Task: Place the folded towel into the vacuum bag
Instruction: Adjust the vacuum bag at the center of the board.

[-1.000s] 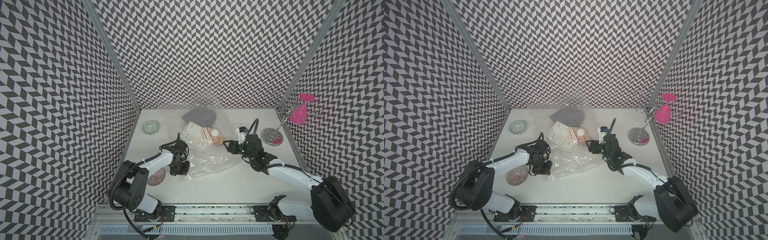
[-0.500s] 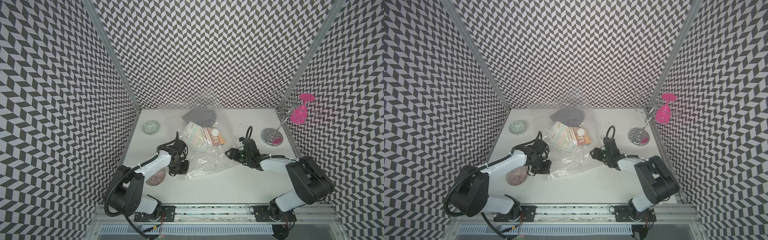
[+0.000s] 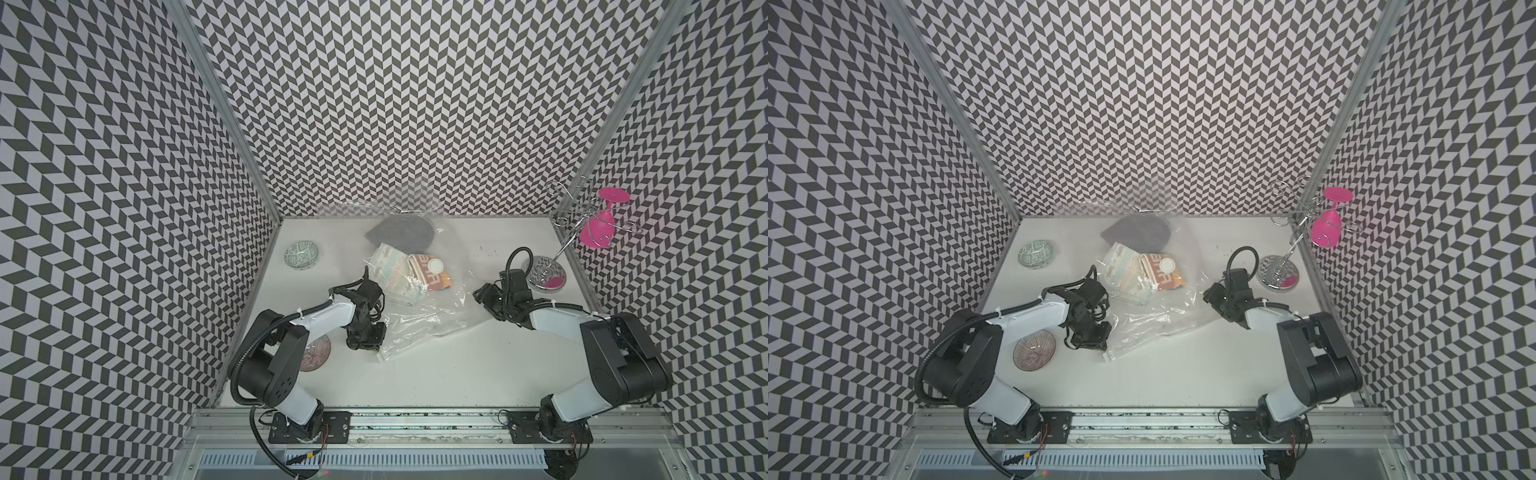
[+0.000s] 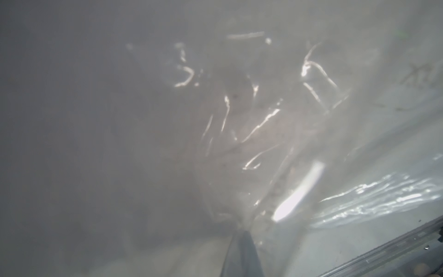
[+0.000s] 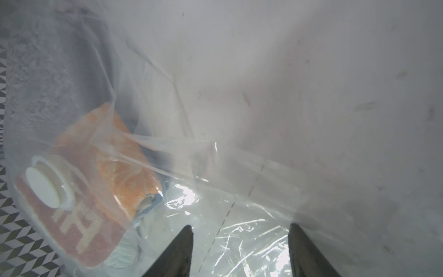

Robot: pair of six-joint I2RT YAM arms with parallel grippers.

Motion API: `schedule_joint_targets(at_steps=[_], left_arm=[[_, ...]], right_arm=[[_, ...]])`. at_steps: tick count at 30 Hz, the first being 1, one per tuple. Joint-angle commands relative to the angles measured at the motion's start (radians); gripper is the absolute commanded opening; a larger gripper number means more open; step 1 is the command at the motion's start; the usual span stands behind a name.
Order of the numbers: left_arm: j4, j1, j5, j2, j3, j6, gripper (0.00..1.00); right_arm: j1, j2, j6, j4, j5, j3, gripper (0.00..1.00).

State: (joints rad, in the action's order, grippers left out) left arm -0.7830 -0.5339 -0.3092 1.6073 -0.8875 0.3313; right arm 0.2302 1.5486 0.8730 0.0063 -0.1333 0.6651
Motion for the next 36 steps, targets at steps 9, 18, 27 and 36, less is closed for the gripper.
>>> schedule_joint_targets(at_steps=[9, 18, 27, 36], left_arm=[[0.178, -0.062, -0.197, 0.213, -0.312, -0.055, 0.0], [0.054, -0.139, -0.09, 0.344, -0.545, -0.156, 0.0], [0.045, -0.203, -0.071, 0.216, -0.34, -0.149, 0.0], [0.062, -0.248, -0.074, 0.24, -0.331, -0.152, 0.0]], right_arm=[[0.013, -0.214, -0.242, -0.101, 0.079, 0.081, 0.64], [0.047, -0.248, -0.34, -0.07, -0.098, 0.145, 0.63], [0.127, -0.117, -0.194, -0.013, -0.119, 0.125, 0.62], [0.199, -0.069, -0.131, -0.047, -0.152, -0.023, 0.62]])
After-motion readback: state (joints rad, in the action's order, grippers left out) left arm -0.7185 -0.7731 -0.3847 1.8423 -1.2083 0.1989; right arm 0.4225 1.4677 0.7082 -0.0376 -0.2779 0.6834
